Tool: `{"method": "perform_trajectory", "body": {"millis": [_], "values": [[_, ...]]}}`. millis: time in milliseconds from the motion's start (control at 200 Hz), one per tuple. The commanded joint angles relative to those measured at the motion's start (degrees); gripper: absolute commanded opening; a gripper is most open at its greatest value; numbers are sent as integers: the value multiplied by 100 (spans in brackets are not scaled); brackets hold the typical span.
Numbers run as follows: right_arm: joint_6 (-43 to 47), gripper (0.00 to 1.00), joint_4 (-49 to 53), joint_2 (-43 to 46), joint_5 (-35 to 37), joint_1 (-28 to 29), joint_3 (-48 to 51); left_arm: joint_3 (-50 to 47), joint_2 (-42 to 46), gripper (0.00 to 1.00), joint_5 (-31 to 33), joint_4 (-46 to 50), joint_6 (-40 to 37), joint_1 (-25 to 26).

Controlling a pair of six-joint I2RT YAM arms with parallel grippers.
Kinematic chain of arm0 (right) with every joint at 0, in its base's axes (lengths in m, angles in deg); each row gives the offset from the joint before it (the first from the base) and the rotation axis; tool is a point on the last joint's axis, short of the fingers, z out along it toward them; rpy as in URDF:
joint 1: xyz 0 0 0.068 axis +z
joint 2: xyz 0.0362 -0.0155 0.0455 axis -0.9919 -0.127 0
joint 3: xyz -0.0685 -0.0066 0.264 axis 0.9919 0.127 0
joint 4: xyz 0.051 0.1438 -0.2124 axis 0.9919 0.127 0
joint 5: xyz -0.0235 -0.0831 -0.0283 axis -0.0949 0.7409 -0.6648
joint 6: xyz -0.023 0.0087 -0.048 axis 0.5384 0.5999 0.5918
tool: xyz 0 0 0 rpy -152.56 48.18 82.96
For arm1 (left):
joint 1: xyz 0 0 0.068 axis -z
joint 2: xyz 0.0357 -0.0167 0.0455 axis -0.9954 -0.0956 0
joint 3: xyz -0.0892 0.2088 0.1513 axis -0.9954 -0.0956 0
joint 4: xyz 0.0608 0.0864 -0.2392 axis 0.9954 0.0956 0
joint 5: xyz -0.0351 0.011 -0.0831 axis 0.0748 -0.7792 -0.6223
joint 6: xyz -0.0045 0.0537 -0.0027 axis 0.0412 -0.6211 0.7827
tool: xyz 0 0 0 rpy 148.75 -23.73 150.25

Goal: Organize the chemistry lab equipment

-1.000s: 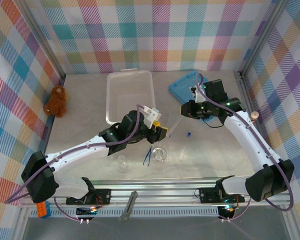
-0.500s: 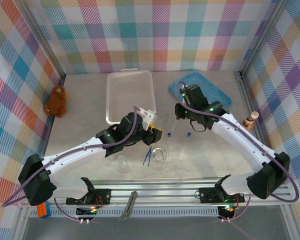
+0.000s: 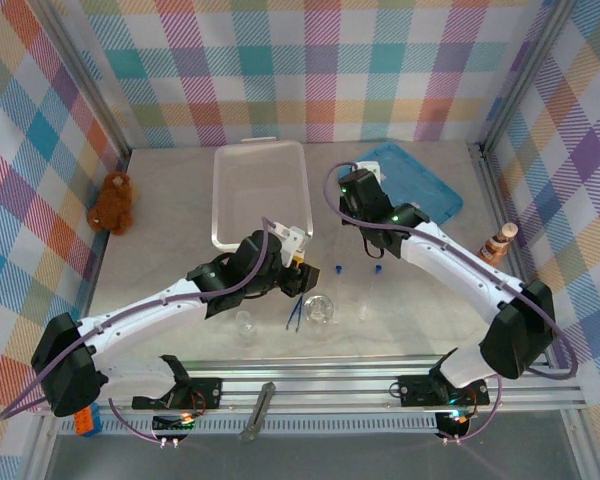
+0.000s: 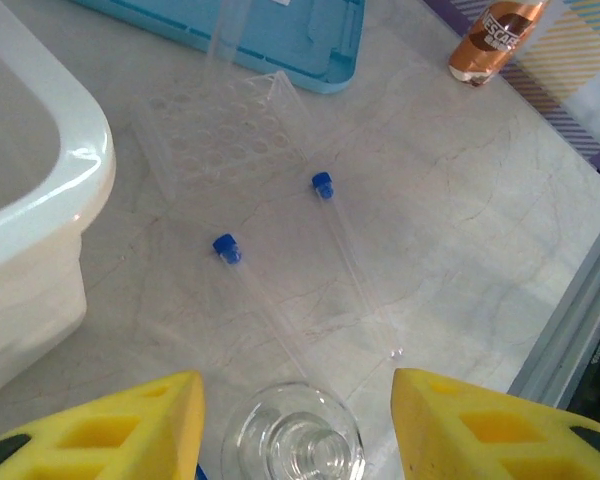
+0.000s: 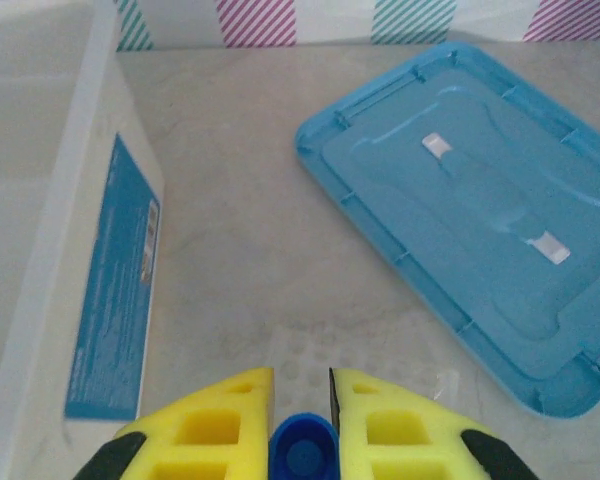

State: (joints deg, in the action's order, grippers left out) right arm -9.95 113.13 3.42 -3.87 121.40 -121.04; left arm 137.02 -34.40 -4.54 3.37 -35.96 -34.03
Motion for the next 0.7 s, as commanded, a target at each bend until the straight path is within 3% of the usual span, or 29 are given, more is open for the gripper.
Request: {"method": "perform_trajectory", "body": {"millis": [0, 695], "values": [[-15, 15, -298, -361, 257, -20, -170, -109, 151, 52, -154, 55, 140, -29], [-40, 16, -731, -1116, 248, -209, -410, -518, 283, 52, -275, -81, 332, -18]]}}
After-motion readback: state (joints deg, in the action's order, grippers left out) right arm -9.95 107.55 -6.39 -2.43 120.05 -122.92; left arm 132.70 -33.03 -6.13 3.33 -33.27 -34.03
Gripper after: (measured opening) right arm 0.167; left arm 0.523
